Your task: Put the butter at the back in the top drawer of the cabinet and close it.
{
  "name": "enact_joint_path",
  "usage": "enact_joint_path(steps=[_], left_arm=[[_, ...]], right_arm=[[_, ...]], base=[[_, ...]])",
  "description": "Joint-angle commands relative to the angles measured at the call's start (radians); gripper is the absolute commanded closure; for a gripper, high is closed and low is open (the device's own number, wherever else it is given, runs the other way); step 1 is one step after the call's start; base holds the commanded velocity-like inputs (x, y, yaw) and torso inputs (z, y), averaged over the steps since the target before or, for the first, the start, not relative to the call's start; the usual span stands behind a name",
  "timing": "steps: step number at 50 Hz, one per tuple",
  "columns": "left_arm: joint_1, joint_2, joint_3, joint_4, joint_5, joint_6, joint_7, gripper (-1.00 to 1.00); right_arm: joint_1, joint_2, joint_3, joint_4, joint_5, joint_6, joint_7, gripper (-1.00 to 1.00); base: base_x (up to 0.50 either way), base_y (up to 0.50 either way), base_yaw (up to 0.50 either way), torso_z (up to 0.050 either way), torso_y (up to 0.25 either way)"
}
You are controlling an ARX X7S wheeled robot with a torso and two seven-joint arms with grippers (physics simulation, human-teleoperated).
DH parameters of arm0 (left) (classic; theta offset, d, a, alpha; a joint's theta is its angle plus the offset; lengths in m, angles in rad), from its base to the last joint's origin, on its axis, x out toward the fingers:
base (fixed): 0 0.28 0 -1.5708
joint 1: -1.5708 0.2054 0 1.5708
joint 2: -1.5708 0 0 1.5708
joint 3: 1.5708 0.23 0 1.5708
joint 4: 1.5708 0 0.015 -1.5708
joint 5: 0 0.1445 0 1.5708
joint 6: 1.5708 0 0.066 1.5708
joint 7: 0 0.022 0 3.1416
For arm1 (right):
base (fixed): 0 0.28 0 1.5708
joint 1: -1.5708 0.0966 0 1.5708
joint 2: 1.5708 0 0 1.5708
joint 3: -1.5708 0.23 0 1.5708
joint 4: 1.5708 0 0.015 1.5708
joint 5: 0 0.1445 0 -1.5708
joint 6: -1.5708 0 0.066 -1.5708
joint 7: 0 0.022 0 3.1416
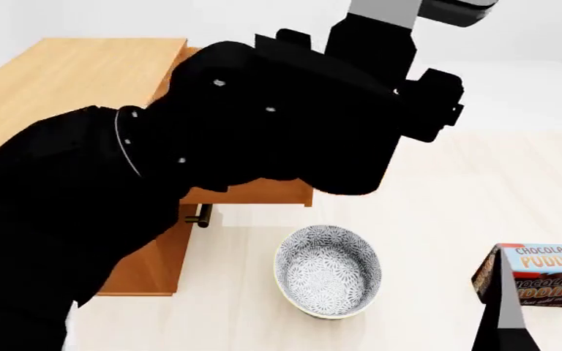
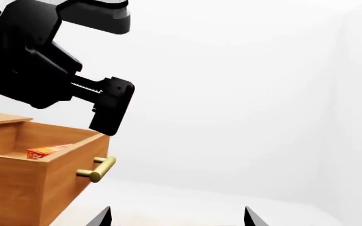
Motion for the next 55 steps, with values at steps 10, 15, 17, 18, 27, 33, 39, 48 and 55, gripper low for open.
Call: enact_joint_path(steps=[10, 15, 17, 18, 27, 33, 39, 48, 55], left_arm=[[-0.155, 0.002, 0.499, 0.053, -0.194, 0.393, -0.055, -1.00], [-0.129, 0.002, 0.497, 0.076, -0.144, 0.355, -0.098, -1.00], [-0.118, 0.002, 0.496, 0.084, -0.131, 0.347, -0.106, -1.00], [-0.114, 0.002, 0.495, 0.087, -0.126, 0.343, -0.109, -1.00], [-0.084, 0.002, 0.493, 0.132, -0.087, 0.334, -0.107, -1.00], [-0.075, 0.002, 0.491, 0.170, -0.023, 0.342, -0.075, -1.00], [-0.065, 0.002, 0.490, 0.194, 0.011, 0.337, -0.071, -1.00], [-0.058, 0.002, 0.489, 0.209, 0.043, 0.320, -0.069, -1.00], [-0.041, 0.002, 0.488, 0.204, 0.058, 0.303, -0.034, -1.00]], right_arm=[[-0.055, 0.000, -0.052, 0.115, -0.095, -0.122, 0.046, -1.00], [-0.059, 0.000, -0.055, 0.020, -0.119, -0.027, 0.074, -1.00], [-0.068, 0.000, -0.064, -0.001, -0.141, -0.009, 0.089, -1.00], [-0.071, 0.000, -0.067, -0.001, -0.147, -0.010, 0.093, -1.00], [-0.077, 0.000, -0.072, -0.001, -0.146, -0.014, 0.096, -1.00], [-0.080, 0.000, -0.073, -0.001, -0.149, -0.014, 0.098, -1.00], [-0.082, 0.000, -0.075, -0.001, -0.153, -0.013, 0.101, -1.00], [-0.084, 0.000, -0.076, -0.001, -0.156, -0.013, 0.104, -1.00], [-0.086, 0.000, -0.076, -0.001, -0.159, -0.013, 0.107, -1.00]], base=[[0.00, 0.00, 0.00, 0.000, 0.000], [0.00, 0.00, 0.00, 0.000, 0.000], [0.00, 0.00, 0.00, 0.000, 0.000], [0.00, 0.00, 0.00, 0.000, 0.000], [0.00, 0.00, 0.00, 0.000, 0.000], [0.00, 0.00, 0.00, 0.000, 0.000], [0.00, 0.00, 0.00, 0.000, 0.000], [0.00, 0.00, 0.00, 0.000, 0.000], [0.00, 0.00, 0.00, 0.000, 0.000]])
